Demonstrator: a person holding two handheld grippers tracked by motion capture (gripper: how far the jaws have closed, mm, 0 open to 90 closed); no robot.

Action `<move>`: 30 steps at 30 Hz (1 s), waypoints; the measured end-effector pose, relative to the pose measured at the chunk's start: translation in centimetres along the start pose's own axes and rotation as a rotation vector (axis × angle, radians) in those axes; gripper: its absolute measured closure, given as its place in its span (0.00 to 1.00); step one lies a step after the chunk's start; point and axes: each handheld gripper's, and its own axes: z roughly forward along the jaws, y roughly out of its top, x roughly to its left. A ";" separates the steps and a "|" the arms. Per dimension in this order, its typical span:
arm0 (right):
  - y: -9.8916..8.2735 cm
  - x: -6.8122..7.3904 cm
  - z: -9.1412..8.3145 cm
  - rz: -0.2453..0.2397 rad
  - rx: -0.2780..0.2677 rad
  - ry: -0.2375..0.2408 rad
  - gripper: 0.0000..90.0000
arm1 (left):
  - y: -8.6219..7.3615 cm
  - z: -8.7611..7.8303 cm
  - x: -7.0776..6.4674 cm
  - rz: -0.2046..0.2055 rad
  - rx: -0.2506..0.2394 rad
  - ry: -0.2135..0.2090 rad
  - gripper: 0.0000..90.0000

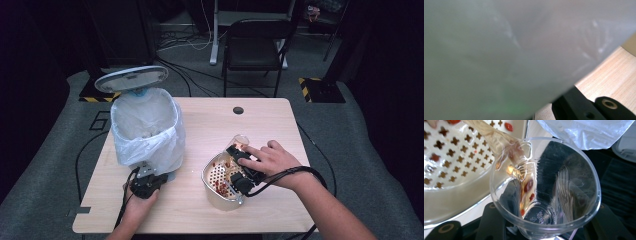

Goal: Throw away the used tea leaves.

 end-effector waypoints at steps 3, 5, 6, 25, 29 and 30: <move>0.2 0.5 0.0 -0.052 0.012 -0.004 0.58 | 0.1 0.3 0.1 0.027 -0.037 -0.053 1.00; 0.3 0.6 0.0 -0.066 0.015 -0.011 0.58 | 0.1 0.3 0.1 0.033 -0.036 -0.059 1.00; 0.4 0.8 0.0 -0.055 0.012 -0.015 0.58 | 0.1 0.3 0.1 0.028 -0.037 -0.053 1.00; 1.1 2.3 0.3 -0.231 0.047 -0.100 0.58 | 0.1 0.3 0.1 0.024 -0.036 -0.052 1.00; 1.1 2.7 0.3 -0.242 0.052 -0.108 0.58 | 0.1 0.3 0.1 0.024 -0.035 -0.052 1.00; 1.2 3.4 0.5 -0.121 0.030 -0.133 0.58 | 0.1 0.3 0.1 0.024 -0.035 -0.052 1.00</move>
